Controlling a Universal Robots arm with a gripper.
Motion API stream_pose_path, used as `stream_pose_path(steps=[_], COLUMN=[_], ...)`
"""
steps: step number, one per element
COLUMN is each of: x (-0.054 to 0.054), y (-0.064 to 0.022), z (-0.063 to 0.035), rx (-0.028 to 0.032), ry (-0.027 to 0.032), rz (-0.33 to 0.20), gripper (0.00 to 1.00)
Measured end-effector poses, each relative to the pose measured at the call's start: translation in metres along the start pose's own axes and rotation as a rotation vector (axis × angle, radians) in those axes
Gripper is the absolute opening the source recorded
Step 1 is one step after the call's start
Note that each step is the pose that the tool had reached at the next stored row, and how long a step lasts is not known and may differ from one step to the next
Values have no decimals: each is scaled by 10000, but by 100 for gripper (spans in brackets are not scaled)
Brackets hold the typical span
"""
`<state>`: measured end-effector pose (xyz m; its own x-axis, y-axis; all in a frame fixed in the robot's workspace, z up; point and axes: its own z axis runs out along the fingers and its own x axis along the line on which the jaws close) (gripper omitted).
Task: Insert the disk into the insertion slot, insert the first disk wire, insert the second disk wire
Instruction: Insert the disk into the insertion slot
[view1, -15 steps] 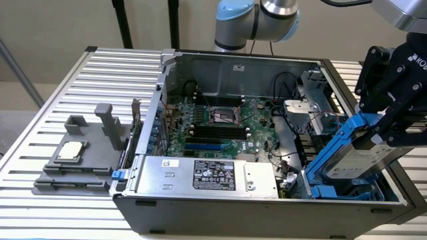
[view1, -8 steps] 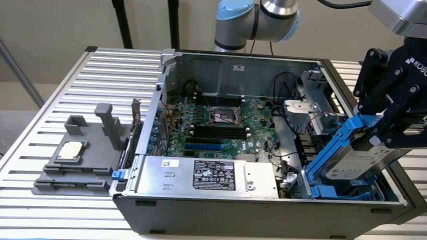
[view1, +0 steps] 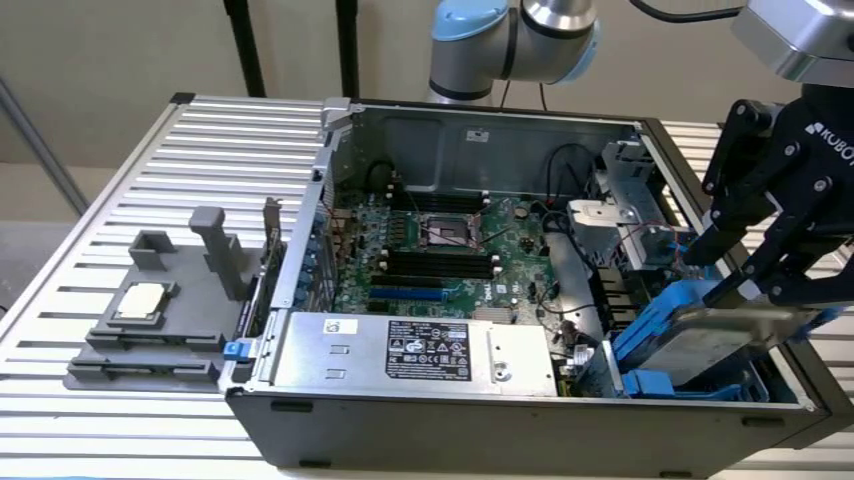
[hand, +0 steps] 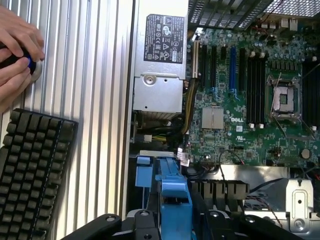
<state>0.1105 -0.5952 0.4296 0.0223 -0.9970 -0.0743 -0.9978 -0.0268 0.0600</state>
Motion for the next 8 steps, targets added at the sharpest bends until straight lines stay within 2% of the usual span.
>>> stream_pose_path(steps=[1, 8], x=[0, 0], y=[0, 0], z=[2, 6], rx=[1, 1], ry=[-1, -2], rz=[0, 0], gripper=[40, 40])
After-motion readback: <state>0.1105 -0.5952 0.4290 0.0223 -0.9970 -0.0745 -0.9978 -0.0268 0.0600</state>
